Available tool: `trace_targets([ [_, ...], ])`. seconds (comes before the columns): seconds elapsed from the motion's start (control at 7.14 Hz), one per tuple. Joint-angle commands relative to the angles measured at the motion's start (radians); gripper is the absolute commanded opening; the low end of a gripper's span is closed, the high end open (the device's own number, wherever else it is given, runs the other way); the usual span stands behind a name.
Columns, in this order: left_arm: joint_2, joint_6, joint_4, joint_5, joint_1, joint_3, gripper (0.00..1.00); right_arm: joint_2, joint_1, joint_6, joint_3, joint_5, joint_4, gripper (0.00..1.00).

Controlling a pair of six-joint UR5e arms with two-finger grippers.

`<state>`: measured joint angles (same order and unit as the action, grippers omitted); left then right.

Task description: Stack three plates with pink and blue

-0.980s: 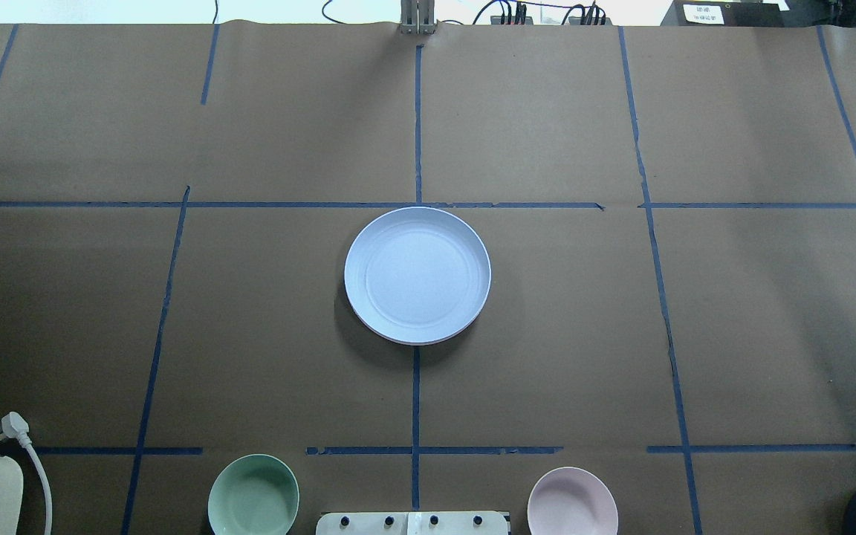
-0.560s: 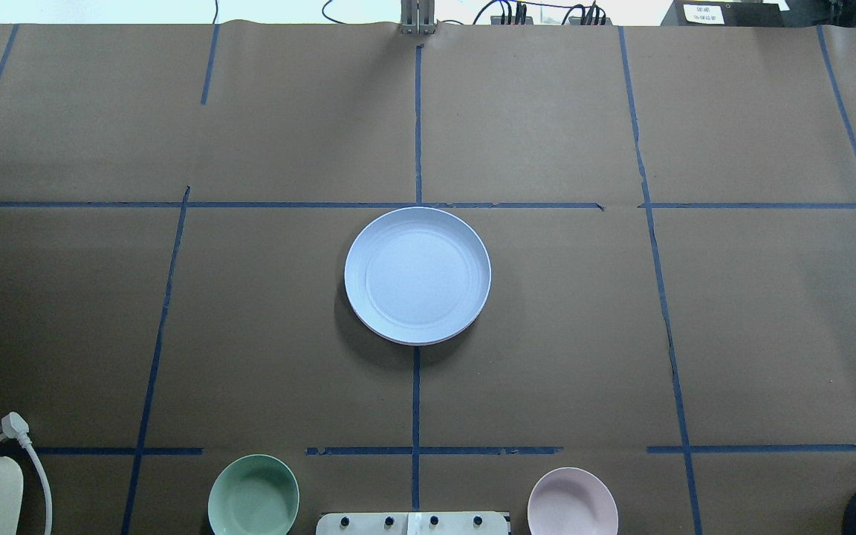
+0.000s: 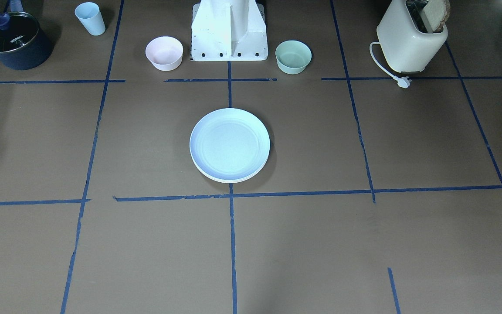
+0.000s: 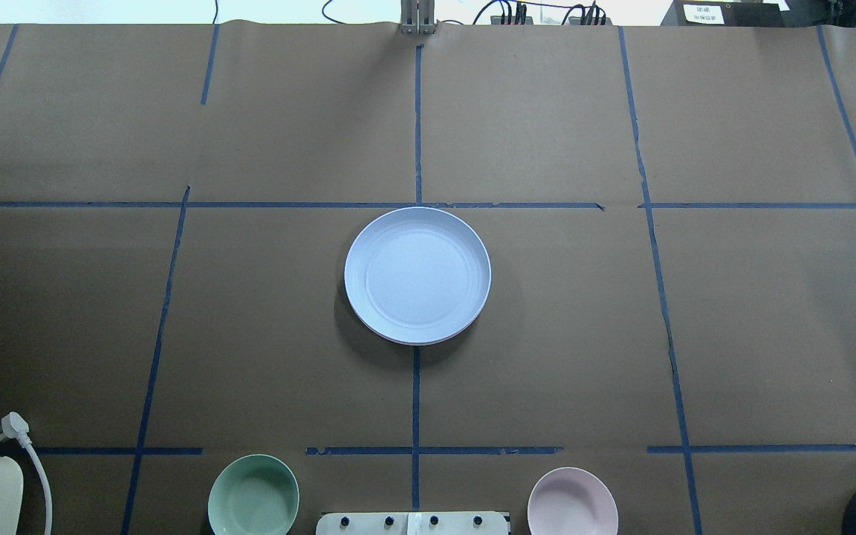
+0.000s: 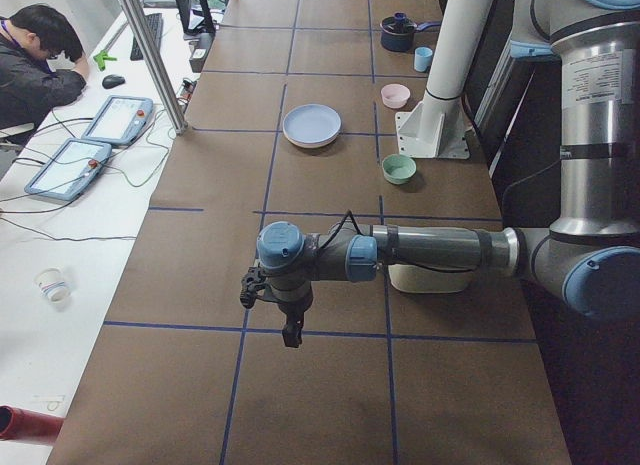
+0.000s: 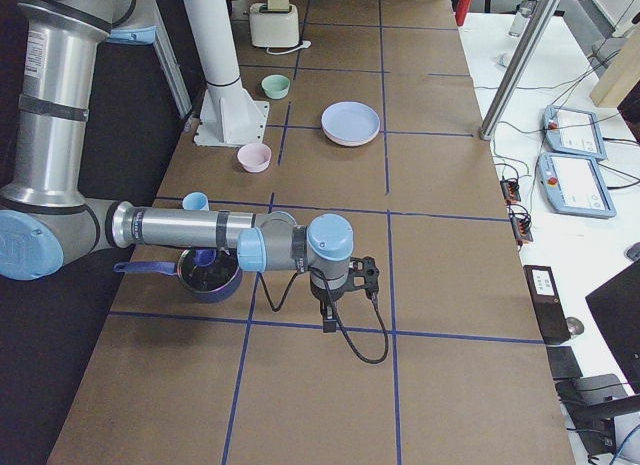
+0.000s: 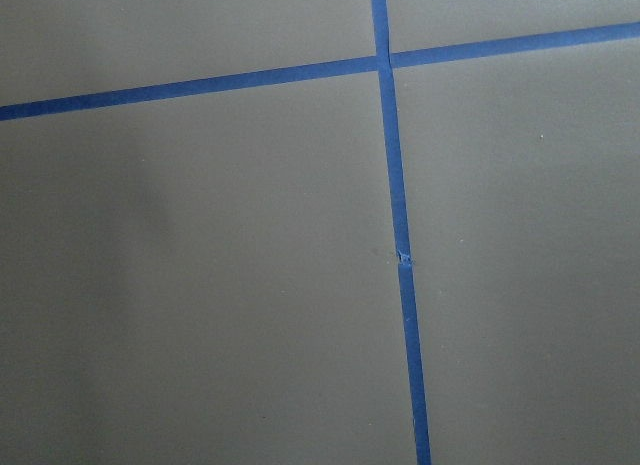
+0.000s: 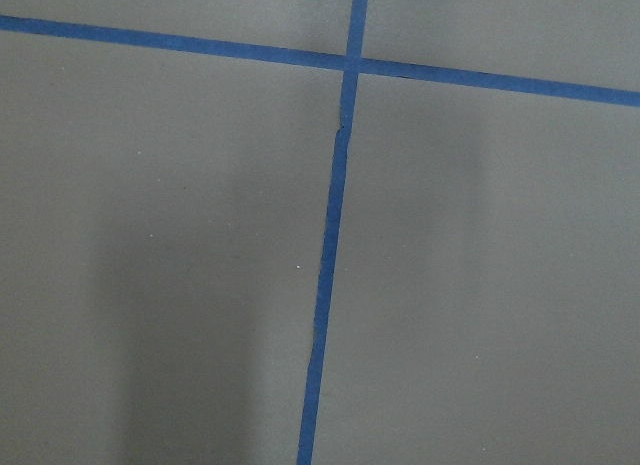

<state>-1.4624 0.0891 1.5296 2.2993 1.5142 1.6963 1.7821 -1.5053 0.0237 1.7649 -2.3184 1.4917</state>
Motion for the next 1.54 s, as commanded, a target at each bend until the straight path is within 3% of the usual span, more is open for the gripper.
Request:
trace_targets([
  [0.0,0.001,0.001,0.001,0.0,0.0,0.0,1.0,-0.003,0.014,-0.002,0.001,-0.001,-0.001,1.0],
  [1.4,0.001,0.001,0.001,0.0,-0.002,0.0,1.0,0.0,0.019,-0.005,-0.001,-0.003,-0.025,1.0],
])
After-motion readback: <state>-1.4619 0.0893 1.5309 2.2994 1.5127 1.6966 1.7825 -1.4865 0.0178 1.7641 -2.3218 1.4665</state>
